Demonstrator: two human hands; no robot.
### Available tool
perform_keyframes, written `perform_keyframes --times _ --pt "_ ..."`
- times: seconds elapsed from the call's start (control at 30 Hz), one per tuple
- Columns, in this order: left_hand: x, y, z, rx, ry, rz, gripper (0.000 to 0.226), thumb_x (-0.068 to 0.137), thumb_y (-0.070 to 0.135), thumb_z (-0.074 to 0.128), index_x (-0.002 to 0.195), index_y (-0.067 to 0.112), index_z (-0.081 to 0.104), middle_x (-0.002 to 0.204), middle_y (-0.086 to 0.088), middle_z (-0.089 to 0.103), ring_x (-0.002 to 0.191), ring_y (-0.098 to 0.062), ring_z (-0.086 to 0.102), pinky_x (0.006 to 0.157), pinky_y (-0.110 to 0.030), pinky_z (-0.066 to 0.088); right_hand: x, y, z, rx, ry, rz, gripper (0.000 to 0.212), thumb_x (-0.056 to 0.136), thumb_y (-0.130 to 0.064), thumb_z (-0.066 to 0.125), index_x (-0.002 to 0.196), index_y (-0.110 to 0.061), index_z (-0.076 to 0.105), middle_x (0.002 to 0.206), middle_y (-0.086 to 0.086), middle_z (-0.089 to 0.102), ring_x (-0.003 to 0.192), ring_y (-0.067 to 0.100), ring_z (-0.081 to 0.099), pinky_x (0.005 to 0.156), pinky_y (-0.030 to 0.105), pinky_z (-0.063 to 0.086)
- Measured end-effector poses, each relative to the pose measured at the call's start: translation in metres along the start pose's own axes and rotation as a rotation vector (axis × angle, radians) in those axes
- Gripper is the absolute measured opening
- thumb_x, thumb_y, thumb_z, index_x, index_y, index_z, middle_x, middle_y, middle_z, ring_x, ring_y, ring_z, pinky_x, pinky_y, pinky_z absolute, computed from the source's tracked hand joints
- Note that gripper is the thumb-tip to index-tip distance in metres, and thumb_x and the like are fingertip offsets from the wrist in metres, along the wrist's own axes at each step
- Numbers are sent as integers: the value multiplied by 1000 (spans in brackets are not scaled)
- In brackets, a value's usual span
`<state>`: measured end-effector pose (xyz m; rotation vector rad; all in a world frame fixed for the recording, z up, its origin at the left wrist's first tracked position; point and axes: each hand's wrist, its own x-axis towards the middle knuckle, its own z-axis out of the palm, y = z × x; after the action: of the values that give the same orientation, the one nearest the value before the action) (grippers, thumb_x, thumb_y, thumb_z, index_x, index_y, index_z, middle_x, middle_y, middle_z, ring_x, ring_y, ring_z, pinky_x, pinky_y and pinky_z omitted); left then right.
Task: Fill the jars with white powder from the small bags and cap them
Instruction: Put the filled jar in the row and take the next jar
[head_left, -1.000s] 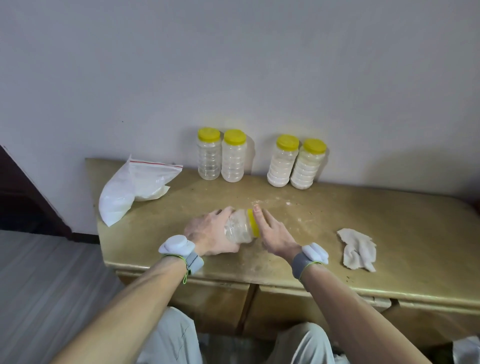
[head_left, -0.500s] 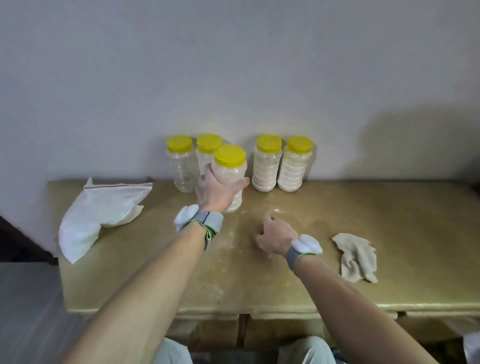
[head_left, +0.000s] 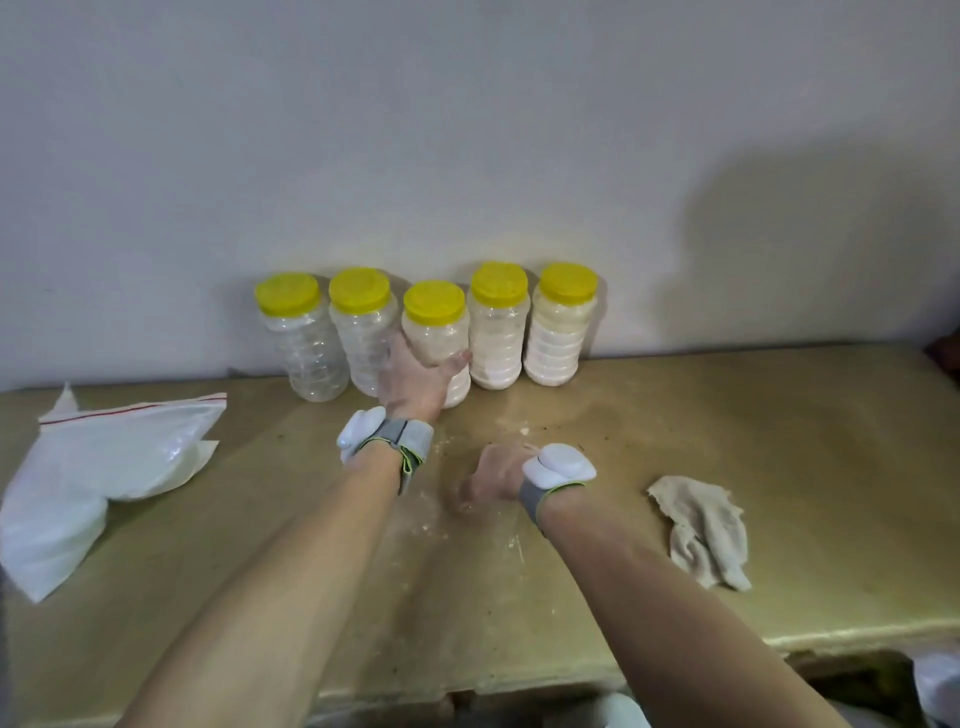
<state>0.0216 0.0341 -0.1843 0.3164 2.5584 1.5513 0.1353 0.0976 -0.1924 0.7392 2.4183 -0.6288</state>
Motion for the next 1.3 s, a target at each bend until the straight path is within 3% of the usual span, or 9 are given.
perform_keyframes --times 0.1,0.2,0.33,0.57,0.8,0.9,0.97,1.13,1.3 --pt "1 -2 0 162 13 1 79 81 47 78 143 14 41 141 -11 56 130 -35 51 105 -43 40 8 -6 7 -41 21 32 37 98 -23 59 128 -1 60 136 17 58 126 32 54 74 28 42" --pt "0 3 2 280 29 -31 75 85 48 74 142 12 41 138 -14 57 127 -37 52 101 -43 41 4 -10 12 -176 87 95 34 101 -27 54 129 -8 60 132 6 60 122 24 57 102 28 39" --pt "4 12 4 436 42 -85 68 86 53 71 131 8 47 132 -16 59 121 -37 56 93 -41 43 7 -5 5 -75 -37 34 56 81 -59 66 119 -19 66 107 2 61 94 27 58 85 32 47" --pt "16 17 2 590 33 -83 60 87 57 70 115 4 62 118 -17 67 108 -35 64 75 -37 40 7 -3 4 -75 -14 11 46 85 -55 64 113 -19 67 103 4 61 88 26 55 79 30 43" --pt "19 17 -10 690 -11 -38 45 91 49 66 109 7 68 115 -15 69 107 -36 65 80 -37 48 2 -6 2 -68 -40 14 54 88 -53 63 126 -14 64 120 6 63 96 27 56 82 31 43" --pt "17 24 -23 707 17 28 27 88 32 65 103 9 64 110 -14 69 102 -36 66 74 -36 47 -1 -9 3 -62 -34 34 48 101 -38 51 138 -7 53 137 9 56 124 26 54 94 30 40" --pt "18 31 -35 693 65 107 26 88 25 61 110 11 55 108 -13 66 100 -37 65 77 -39 49 -5 -9 0 -73 -35 30 48 100 -39 52 137 -8 54 139 10 55 126 26 54 94 30 40" --pt "32 37 -64 724 272 451 39 83 22 59 122 18 53 121 -11 56 115 -34 50 81 -42 41 2 -8 2 -70 -10 55 60 78 -60 68 125 -22 64 125 4 63 96 26 55 86 32 43" --pt "52 26 -68 982 198 364 59 89 46 53 146 40 39 144 -8 44 137 -29 31 112 -49 21 8 -11 3 -85 -44 78 66 76 -62 68 127 -22 62 121 3 61 101 27 55 92 36 44"
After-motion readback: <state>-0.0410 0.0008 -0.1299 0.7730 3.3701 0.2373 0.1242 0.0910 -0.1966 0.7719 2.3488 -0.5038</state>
